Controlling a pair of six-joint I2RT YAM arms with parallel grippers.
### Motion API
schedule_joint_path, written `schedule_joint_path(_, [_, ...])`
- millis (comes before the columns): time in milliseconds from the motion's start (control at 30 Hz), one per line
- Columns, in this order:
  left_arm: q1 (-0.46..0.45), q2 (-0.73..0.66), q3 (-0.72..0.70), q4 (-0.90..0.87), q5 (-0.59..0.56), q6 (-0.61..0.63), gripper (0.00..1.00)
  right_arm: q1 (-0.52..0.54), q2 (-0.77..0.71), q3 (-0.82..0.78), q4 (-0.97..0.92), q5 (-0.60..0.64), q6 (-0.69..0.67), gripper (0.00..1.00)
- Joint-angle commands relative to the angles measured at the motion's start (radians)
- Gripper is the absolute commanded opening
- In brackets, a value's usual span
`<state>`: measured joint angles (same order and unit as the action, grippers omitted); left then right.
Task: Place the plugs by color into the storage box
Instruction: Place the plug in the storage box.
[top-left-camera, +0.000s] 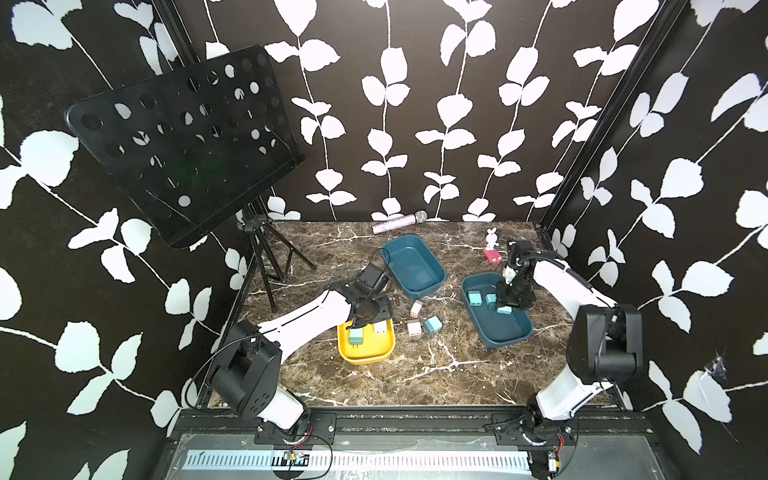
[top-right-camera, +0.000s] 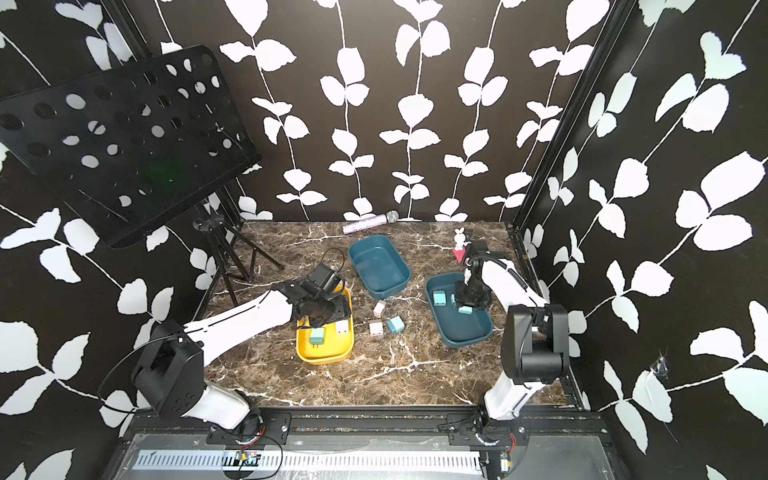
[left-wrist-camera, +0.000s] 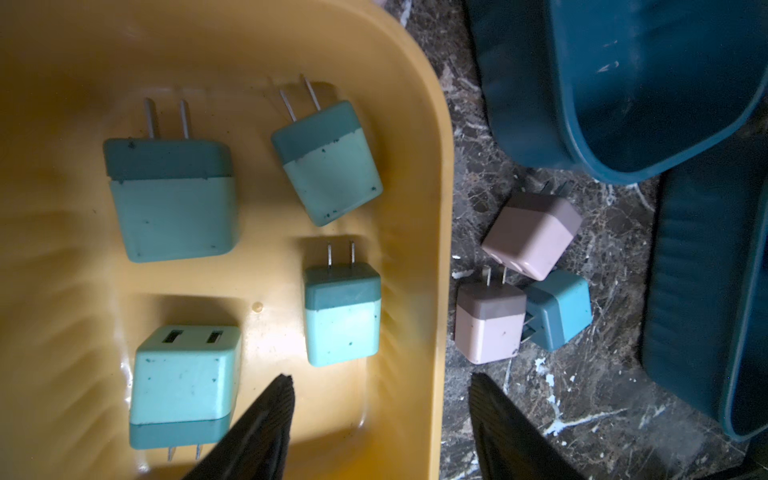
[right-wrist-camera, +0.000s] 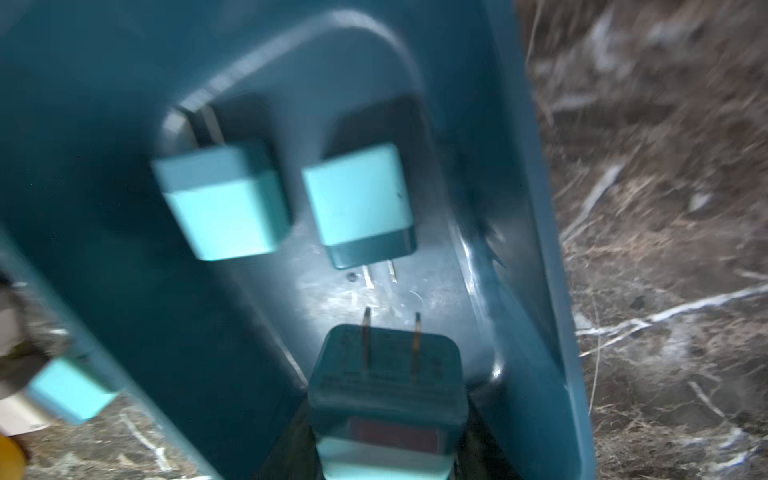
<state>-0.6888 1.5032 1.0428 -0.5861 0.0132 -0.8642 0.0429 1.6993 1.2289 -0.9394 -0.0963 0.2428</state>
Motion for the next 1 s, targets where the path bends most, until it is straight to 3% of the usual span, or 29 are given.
schedule_joint_path(0, [-0.003, -0.040, -0.006, 0.007, -0.009, 0.007, 0.68, -0.014, 0.047, -0.033, 0.023, 0.008, -0.034, 0.30])
schedule_joint_path(300, [-0.003, -0.035, 0.010, -0.004, -0.006, 0.014, 0.68, -0.043, 0.172, -0.014, 0.040, 0.054, -0.037, 0.32])
schedule_joint_path(500, [-0.004, -0.045, 0.002, -0.004, -0.012, 0.013, 0.68, -0.046, 0.176, 0.021, 0.008, 0.067, -0.051, 0.57])
schedule_joint_path(667, [-0.004, -0.044, 0.008, 0.001, -0.014, 0.017, 0.68, -0.033, 0.010, 0.053, -0.053, 0.033, 0.017, 0.73])
schedule_joint_path(800, [-0.004, -0.047, 0.022, -0.012, -0.014, 0.017, 0.68, 0.118, -0.143, 0.076, -0.104, 0.001, 0.174, 0.75])
schedule_joint_path(967, [-0.003, -0.043, 0.020, -0.011, -0.011, 0.022, 0.69, 0.372, -0.153, 0.091, -0.029, -0.037, 0.444, 0.77])
